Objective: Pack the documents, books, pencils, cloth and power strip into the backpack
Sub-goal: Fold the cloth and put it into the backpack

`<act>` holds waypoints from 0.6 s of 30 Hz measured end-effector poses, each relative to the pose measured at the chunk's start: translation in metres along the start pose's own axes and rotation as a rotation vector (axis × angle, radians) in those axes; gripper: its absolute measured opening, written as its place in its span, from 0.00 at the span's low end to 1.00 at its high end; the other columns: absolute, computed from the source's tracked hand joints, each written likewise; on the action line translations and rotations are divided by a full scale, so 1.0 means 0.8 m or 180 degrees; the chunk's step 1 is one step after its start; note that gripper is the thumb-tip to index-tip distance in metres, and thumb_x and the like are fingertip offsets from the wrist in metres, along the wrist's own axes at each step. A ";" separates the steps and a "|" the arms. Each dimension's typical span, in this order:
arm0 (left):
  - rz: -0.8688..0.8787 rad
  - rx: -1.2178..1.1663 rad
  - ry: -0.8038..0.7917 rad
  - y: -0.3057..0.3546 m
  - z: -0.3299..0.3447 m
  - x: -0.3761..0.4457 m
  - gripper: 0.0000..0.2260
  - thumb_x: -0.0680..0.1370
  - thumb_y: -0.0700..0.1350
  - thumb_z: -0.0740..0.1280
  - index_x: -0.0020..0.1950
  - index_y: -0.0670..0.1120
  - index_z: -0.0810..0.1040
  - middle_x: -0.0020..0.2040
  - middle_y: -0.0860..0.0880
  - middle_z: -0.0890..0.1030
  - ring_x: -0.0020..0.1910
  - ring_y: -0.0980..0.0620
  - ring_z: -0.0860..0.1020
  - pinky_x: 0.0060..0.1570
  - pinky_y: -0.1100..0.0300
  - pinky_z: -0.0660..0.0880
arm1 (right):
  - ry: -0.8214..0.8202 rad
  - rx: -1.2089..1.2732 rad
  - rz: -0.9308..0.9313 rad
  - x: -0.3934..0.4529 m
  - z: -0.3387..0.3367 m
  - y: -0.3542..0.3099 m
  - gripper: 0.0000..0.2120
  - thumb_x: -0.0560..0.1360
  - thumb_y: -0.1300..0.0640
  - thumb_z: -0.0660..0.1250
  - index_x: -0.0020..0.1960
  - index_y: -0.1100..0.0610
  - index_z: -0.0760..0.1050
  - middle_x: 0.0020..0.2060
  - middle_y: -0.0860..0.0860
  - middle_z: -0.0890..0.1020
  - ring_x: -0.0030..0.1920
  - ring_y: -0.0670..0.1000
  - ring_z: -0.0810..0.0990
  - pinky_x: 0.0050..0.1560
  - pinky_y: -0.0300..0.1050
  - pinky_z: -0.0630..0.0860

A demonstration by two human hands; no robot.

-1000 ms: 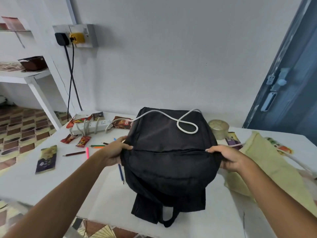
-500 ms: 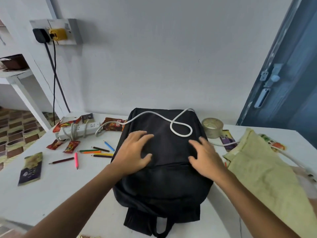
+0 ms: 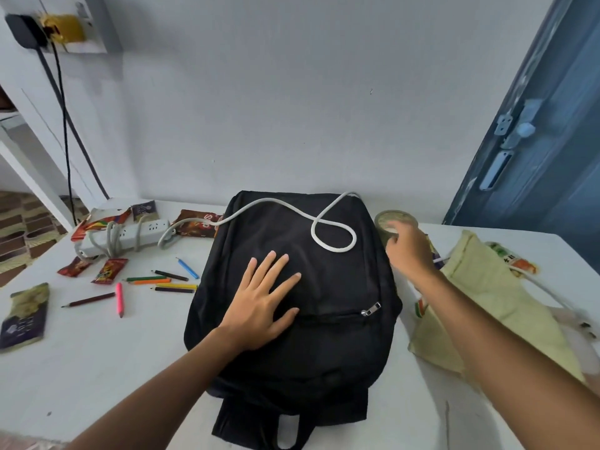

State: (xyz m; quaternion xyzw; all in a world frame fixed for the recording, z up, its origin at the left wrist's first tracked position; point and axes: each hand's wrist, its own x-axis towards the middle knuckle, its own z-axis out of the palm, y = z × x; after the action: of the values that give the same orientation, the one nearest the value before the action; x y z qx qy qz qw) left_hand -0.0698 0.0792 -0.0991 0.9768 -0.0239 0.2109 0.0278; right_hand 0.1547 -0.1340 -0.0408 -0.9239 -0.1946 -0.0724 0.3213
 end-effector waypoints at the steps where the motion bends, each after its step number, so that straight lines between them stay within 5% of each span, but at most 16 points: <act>1: -0.0014 -0.0027 -0.0005 0.000 0.000 0.000 0.26 0.78 0.58 0.60 0.73 0.49 0.69 0.77 0.43 0.60 0.77 0.43 0.52 0.73 0.40 0.51 | -0.0125 -0.0139 0.0049 0.012 0.006 0.007 0.23 0.74 0.68 0.59 0.69 0.57 0.71 0.65 0.58 0.74 0.57 0.63 0.77 0.57 0.54 0.75; 4: -0.0076 -0.0097 0.0002 0.003 0.000 0.001 0.25 0.77 0.58 0.61 0.72 0.49 0.69 0.77 0.44 0.61 0.77 0.43 0.53 0.74 0.40 0.52 | -0.0523 -0.0429 0.0342 0.035 0.025 0.031 0.25 0.75 0.69 0.60 0.71 0.58 0.66 0.64 0.62 0.73 0.59 0.65 0.76 0.57 0.58 0.75; 6: -0.0112 -0.0118 0.0002 0.003 0.000 -0.001 0.25 0.77 0.57 0.62 0.72 0.49 0.70 0.76 0.44 0.61 0.77 0.43 0.53 0.74 0.40 0.52 | -0.0487 -0.0533 0.0459 0.037 0.038 0.040 0.18 0.76 0.69 0.58 0.64 0.62 0.72 0.58 0.64 0.77 0.55 0.65 0.77 0.52 0.54 0.75; 12: -0.0183 -0.0131 0.0005 0.003 -0.003 -0.005 0.25 0.76 0.58 0.63 0.70 0.49 0.71 0.76 0.44 0.62 0.77 0.44 0.54 0.74 0.40 0.53 | 0.0591 0.0431 0.0624 0.021 0.040 0.038 0.06 0.74 0.69 0.61 0.46 0.68 0.77 0.47 0.65 0.78 0.48 0.63 0.77 0.45 0.49 0.71; 18: -0.0207 -0.0305 -0.0284 0.010 -0.025 0.002 0.21 0.74 0.57 0.64 0.64 0.51 0.76 0.74 0.43 0.66 0.76 0.40 0.57 0.70 0.35 0.58 | 0.1015 0.1801 0.0210 -0.020 0.008 -0.012 0.01 0.72 0.54 0.65 0.43 0.50 0.73 0.48 0.55 0.77 0.42 0.60 0.82 0.45 0.58 0.80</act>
State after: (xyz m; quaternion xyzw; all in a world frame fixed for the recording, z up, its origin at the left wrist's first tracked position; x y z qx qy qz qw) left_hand -0.0771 0.0725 -0.0803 0.9831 -0.0034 0.1647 0.0802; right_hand 0.1363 -0.1280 -0.0448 -0.7808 -0.1242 -0.1488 0.5939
